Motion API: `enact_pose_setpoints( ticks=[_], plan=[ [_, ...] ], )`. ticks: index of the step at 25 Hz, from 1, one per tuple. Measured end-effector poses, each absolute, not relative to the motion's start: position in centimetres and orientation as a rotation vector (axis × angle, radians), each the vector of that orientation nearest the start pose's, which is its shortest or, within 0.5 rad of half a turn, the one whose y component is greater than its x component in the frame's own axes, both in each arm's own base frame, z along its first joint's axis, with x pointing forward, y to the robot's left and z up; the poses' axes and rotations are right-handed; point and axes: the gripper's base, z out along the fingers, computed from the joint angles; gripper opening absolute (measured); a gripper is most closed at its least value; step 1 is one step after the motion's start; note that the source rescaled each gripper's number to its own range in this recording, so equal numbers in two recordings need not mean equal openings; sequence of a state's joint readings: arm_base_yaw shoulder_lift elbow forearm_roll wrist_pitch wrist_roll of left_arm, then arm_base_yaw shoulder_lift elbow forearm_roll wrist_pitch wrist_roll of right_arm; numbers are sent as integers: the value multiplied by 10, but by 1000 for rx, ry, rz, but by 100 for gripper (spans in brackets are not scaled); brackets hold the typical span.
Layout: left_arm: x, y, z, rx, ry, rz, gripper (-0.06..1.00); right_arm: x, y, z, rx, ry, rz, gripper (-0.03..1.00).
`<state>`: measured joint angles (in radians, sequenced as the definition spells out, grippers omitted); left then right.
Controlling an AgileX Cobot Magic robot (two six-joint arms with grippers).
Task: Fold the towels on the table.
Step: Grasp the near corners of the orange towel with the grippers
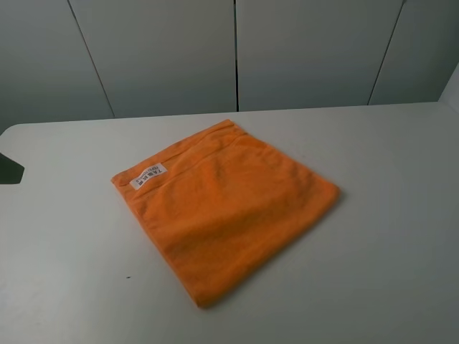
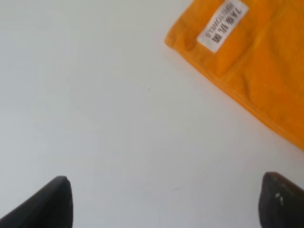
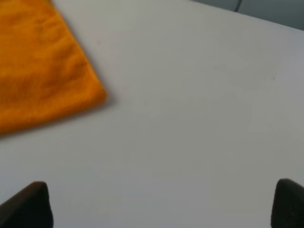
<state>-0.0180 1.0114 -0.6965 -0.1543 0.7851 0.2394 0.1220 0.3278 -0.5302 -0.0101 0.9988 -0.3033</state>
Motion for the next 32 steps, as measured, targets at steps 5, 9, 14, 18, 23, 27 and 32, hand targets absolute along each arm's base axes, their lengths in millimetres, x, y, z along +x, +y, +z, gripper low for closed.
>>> enact_pose_setpoints(
  ticks=[5, 9, 14, 18, 23, 27, 32],
  plan=[
    [232, -58, 251, 583, 2641, -59, 100, 114, 21, 280, -985, 2326, -185, 100],
    [255, -112, 241, 777, 2640, 9, 100, 166, 40, 265, -1463, 2305, -204, 100],
    [248, -172, 222, 981, 2627, 35, 100, 216, 62, 233, -1931, 2152, -189, 100],
    [231, -203, 201, 1094, 2652, 32, 100, 240, 70, 205, -2157, 2008, -182, 100],
    [210, -232, 173, 1190, 2698, 58, 100, 264, 78, 180, -2315, 1927, -144, 100],
    [195, -250, 152, 1240, 2726, 79, 100, 279, 85, 171, -2359, 1874, -115, 100],
    [187, -251, 139, 1179, 2753, -11, 100, 282, 90, 164, -2415, 1776, -56, 100]
  ],
)
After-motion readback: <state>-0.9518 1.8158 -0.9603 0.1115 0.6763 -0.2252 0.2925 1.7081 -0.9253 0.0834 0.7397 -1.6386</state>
